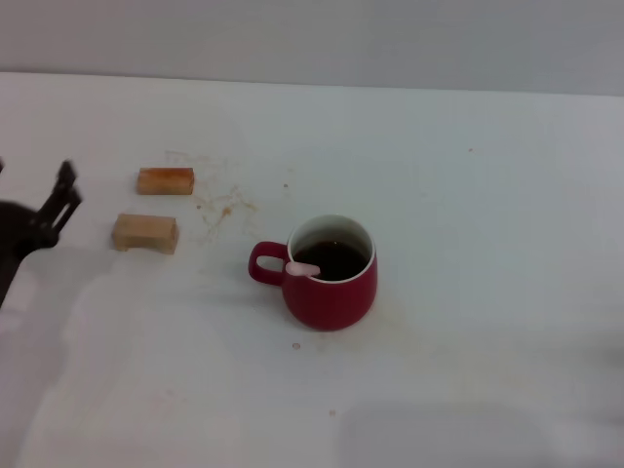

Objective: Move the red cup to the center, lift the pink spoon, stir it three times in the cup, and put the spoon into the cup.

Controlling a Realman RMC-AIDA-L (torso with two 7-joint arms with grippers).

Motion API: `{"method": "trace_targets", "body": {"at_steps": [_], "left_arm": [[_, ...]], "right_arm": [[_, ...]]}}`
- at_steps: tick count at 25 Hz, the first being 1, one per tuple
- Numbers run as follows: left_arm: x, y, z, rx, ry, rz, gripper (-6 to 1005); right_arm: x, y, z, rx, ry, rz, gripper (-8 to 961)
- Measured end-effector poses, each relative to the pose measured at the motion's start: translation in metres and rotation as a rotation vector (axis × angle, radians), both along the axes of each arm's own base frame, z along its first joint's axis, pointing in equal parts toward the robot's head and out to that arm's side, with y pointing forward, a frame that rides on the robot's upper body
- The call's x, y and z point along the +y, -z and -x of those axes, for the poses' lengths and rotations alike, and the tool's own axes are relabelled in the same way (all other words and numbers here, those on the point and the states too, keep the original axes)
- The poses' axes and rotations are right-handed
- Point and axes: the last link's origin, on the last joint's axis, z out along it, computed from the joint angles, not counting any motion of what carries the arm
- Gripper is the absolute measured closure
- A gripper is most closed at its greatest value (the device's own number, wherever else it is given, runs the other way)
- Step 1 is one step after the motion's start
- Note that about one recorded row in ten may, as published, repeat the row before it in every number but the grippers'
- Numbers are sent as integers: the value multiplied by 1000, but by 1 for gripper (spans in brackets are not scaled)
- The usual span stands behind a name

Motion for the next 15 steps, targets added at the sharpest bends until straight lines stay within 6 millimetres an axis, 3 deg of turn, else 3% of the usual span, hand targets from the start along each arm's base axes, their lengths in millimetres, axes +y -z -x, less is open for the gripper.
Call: {"method": "trace_targets", "body": {"at_steps": [4, 15], "left_arm": [[-5, -2, 12, -9, -45, 0, 126], [-6, -1, 8, -3, -26, -6, 128]], "right_arm": [[2, -1, 3, -2, -23, -7, 953], [3, 1, 6, -1, -38, 3, 953]]}}
